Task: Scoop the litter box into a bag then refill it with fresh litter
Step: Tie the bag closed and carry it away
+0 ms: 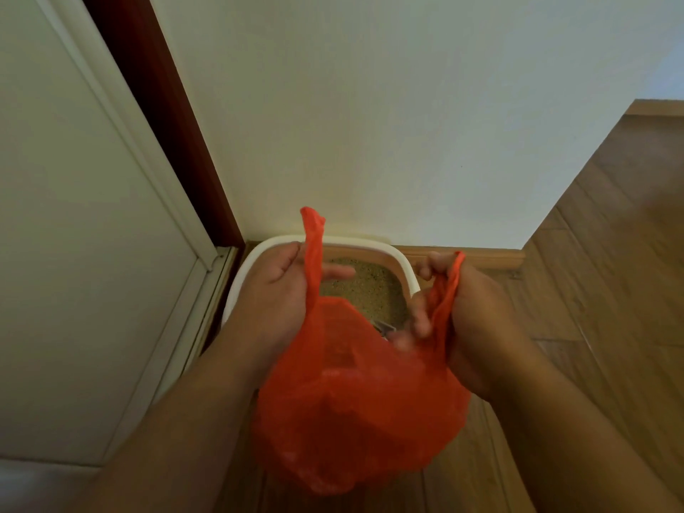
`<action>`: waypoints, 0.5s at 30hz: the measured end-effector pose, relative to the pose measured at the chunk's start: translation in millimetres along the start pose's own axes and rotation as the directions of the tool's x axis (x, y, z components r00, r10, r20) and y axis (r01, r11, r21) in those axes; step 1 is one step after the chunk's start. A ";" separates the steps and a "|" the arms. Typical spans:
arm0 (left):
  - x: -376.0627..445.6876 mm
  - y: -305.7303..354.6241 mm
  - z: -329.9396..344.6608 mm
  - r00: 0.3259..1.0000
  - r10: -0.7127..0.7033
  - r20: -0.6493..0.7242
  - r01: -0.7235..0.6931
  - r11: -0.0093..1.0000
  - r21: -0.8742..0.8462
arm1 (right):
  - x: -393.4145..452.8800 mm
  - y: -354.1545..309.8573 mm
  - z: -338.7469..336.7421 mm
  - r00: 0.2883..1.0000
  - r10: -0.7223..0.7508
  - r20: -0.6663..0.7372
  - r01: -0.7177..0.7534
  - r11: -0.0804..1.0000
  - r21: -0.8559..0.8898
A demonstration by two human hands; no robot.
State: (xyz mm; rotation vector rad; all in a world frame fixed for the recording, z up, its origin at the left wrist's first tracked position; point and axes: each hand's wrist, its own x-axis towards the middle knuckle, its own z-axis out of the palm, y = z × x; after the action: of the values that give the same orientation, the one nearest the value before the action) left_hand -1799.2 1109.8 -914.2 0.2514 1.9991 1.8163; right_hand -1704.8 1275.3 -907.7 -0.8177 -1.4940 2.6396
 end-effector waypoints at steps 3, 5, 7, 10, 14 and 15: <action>-2.4 -6.7 -0.3 0.994 -0.036 0.103 0.038 0.999 -0.016 | 5.1 2.0 -2.5 0.998 -0.059 -0.025 0.053 0.980 -0.194; -0.3 -13.9 1.0 0.995 -0.025 0.094 0.020 0.998 0.058 | 8.7 6.2 -0.8 0.996 -0.086 -0.031 0.080 0.986 -0.143; 2.9 -18.1 2.8 0.998 -0.021 0.067 0.014 0.994 0.106 | 10.8 10.5 2.7 0.993 -0.116 0.029 0.116 0.993 0.003; 4.6 -19.4 5.3 0.997 -0.004 0.079 -0.005 0.993 0.115 | 11.3 14.8 9.2 0.974 -0.141 0.178 0.126 0.987 0.095; -1.0 -16.2 9.3 0.975 0.049 0.214 -0.094 0.974 0.205 | 8.5 21.0 16.7 0.965 -0.230 0.125 0.255 0.934 -0.252; -2.0 -15.8 9.9 0.969 0.046 0.244 -0.093 0.978 0.185 | 9.2 21.5 16.8 0.958 -0.272 0.091 0.287 0.904 -0.316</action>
State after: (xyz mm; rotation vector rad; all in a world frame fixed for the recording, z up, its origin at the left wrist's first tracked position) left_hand -1790.9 1115.9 -929.8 0.5787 2.0169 1.5460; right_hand -1714.8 1252.5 -922.0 -0.5034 -1.9300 2.2520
